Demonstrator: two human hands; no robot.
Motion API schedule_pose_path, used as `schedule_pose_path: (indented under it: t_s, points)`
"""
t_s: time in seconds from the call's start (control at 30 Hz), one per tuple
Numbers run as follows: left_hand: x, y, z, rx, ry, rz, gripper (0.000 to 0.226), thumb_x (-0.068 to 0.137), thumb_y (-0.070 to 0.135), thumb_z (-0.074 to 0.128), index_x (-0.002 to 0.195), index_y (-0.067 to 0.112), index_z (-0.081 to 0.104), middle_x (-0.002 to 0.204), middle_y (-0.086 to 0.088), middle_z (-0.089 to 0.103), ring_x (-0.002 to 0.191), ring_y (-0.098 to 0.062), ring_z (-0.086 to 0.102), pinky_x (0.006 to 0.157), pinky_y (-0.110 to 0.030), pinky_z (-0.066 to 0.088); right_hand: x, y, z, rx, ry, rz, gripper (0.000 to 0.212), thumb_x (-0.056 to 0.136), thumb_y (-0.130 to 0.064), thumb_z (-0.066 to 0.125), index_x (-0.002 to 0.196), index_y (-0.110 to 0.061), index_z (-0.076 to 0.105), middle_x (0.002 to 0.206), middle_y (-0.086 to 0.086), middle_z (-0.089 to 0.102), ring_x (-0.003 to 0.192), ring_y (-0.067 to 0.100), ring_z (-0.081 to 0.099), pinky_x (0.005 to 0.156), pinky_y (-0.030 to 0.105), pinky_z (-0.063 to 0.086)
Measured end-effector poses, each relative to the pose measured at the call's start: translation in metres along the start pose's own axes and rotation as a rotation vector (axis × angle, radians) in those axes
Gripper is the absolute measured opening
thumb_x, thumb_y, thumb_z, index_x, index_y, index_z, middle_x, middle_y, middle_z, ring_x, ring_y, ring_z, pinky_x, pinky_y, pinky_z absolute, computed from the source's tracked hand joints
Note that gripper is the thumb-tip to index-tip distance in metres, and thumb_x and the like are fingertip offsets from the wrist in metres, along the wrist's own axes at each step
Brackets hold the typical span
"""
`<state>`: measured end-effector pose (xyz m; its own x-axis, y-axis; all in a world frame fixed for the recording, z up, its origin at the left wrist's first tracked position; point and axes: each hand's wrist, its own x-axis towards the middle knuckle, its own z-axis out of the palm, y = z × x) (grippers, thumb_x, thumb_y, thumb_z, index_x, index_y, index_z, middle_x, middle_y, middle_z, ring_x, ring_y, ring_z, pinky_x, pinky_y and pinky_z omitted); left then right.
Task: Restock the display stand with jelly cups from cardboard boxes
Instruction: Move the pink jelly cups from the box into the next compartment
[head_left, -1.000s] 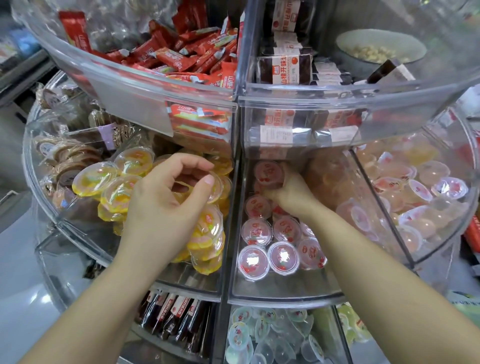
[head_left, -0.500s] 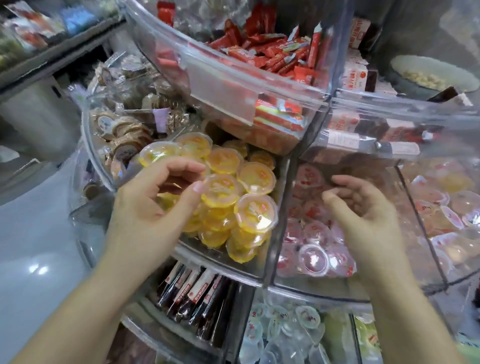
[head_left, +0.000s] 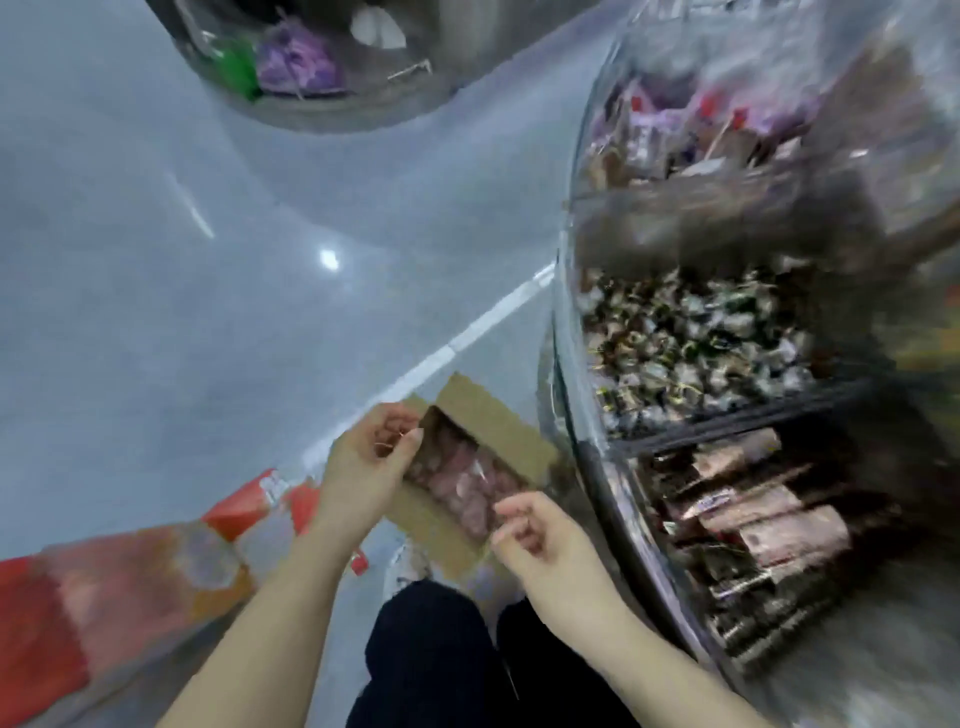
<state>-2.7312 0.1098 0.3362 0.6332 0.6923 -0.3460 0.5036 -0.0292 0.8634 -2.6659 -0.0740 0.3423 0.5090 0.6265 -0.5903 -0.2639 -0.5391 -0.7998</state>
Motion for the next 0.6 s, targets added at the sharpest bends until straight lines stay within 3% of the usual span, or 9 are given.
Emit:
schedule_pose_path:
  t_s: [0.13,0.2,0.27,0.37,0.47,0.6]
  points:
    - [0.044,-0.121,-0.002,0.133,-0.08,-0.204,0.021,0.087,0.004,0.058,0.086,0.024,0.063,0.078,0.01,0.062,0.071,0.004,0.057,0.064,-0.002,0.04,0.083,0.122,0.044,-0.265,0.095,0.355,0.022,0.083,-0.012,0.061,0.103,-0.019,0.054,0.079,0.0,0.059,0.074,0.016,0.059,0.068,0.021,0.042]
    - [0.075,-0.18,0.001,0.232,-0.12,-0.269,0.023,0.086,0.008,0.06,0.085,0.031,0.062,0.08,0.01,0.064,0.081,-0.009,0.061,0.073,-0.014,0.046,0.121,0.174,0.057,-0.302,0.19,0.523,0.032,0.083,-0.011,0.062,0.113,-0.008,0.053,0.097,0.016,0.065,0.094,0.029,0.063,0.081,0.031,0.047]
    - [0.111,-0.235,0.01,0.399,-0.191,-0.31,0.02,0.084,0.013,0.062,0.101,0.025,0.064,0.098,0.003,0.066,0.1,-0.019,0.061,0.087,-0.031,0.048,0.162,0.22,0.07,-0.304,0.238,0.653,0.044,0.084,-0.01,0.061,0.124,0.001,0.046,0.116,0.024,0.06,0.109,0.033,0.058,0.092,0.037,0.046]
    - [0.165,-0.305,0.027,0.672,-0.291,-0.181,0.049,0.082,0.016,0.063,0.128,0.01,0.048,0.13,-0.013,0.05,0.12,-0.033,0.045,0.099,-0.041,0.038,0.219,0.274,0.095,-0.324,0.219,0.747,0.05,0.088,-0.017,0.059,0.128,0.007,0.041,0.129,0.024,0.052,0.121,0.036,0.049,0.1,0.039,0.039]
    - [0.204,-0.358,0.044,0.801,-0.345,-0.132,0.063,0.082,0.017,0.061,0.138,0.003,0.034,0.139,-0.02,0.039,0.127,-0.037,0.038,0.105,-0.042,0.033,0.255,0.312,0.112,-0.215,0.339,0.818,0.054,0.086,-0.02,0.06,0.131,0.003,0.039,0.13,0.021,0.051,0.12,0.033,0.05,0.095,0.035,0.041]
    - [0.219,-0.394,0.058,0.829,-0.435,-0.203,0.041,0.087,0.014,0.052,0.128,0.013,0.046,0.121,-0.022,0.057,0.111,-0.041,0.052,0.088,-0.042,0.043,0.256,0.34,0.111,-0.343,0.472,0.821,0.047,0.085,-0.007,0.055,0.127,-0.001,0.034,0.114,0.022,0.059,0.105,0.038,0.057,0.073,0.032,0.038]
